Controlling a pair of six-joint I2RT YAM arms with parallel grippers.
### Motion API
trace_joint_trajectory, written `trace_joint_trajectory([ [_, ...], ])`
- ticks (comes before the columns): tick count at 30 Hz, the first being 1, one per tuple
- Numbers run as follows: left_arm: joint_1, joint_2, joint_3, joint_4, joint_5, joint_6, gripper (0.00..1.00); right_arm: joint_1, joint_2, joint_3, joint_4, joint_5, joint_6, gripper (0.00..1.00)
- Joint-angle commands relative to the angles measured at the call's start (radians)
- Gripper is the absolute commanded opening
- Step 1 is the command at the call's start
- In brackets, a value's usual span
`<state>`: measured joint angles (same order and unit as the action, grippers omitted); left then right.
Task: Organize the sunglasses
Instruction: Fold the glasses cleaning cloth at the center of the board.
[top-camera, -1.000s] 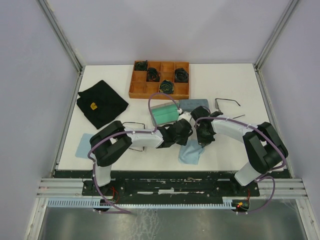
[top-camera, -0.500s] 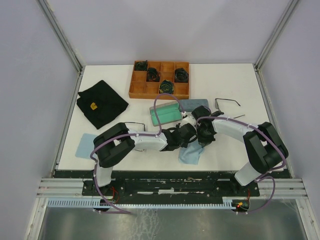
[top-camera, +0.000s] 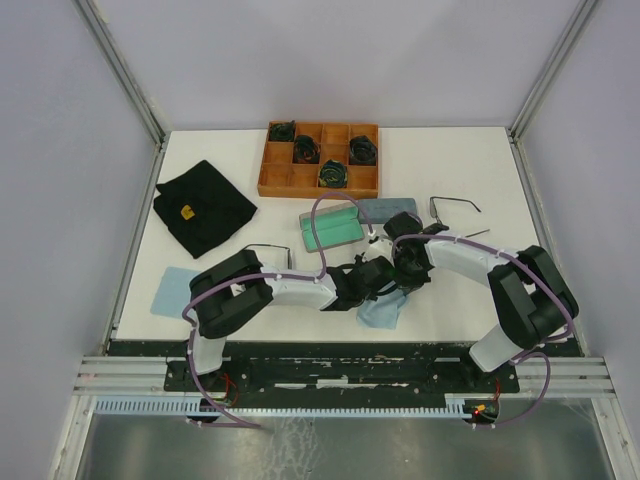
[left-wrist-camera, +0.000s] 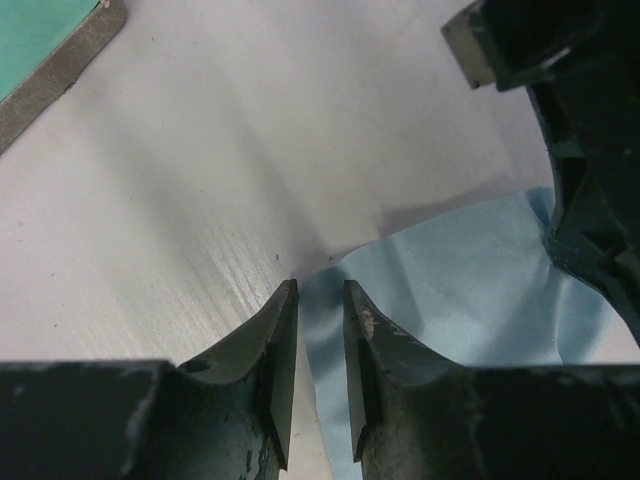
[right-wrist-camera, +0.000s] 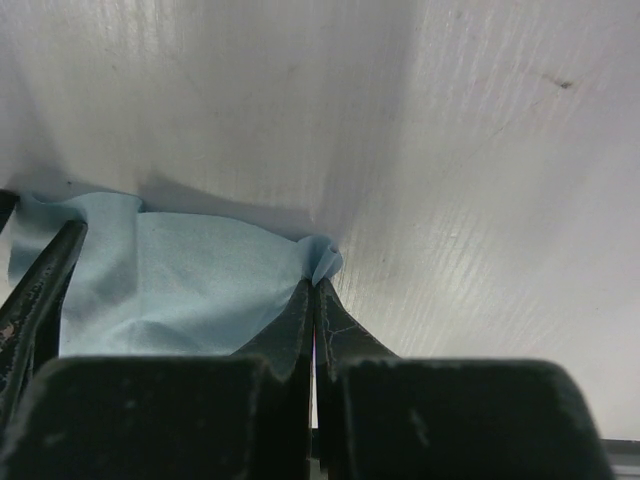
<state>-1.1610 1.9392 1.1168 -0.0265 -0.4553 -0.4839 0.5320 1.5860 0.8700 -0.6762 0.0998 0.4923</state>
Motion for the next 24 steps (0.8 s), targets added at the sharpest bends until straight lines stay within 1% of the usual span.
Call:
trace_joint_trajectory([
  [1, -0.029, 0.057, -0.049, -0.028, 0.085, 0.000, 0.27, -0.007, 0.023, -0.034, 0.134, 0.043, 0.005, 0.00],
  [4, -0.028, 0.061, -0.052, -0.023, 0.078, 0.000, 0.15, -0.007, 0.020, -0.037, 0.133, 0.044, 0.005, 0.00],
  [8, -0.027, 0.032, -0.051, -0.020, 0.037, 0.017, 0.04, -0.008, 0.014, -0.042, 0.142, 0.043, 0.002, 0.00],
  [16, 0.004, -0.084, -0.083, 0.036, -0.030, 0.083, 0.03, -0.008, -0.039, -0.023, 0.228, -0.051, -0.054, 0.00],
  [20, 0.050, -0.153, -0.122, 0.088, -0.016, 0.107, 0.03, -0.007, -0.061, 0.003, 0.257, -0.071, -0.096, 0.00],
  [24, 0.092, -0.187, -0.143, 0.122, 0.013, 0.148, 0.03, -0.006, -0.041, 0.032, 0.267, -0.085, -0.129, 0.00],
])
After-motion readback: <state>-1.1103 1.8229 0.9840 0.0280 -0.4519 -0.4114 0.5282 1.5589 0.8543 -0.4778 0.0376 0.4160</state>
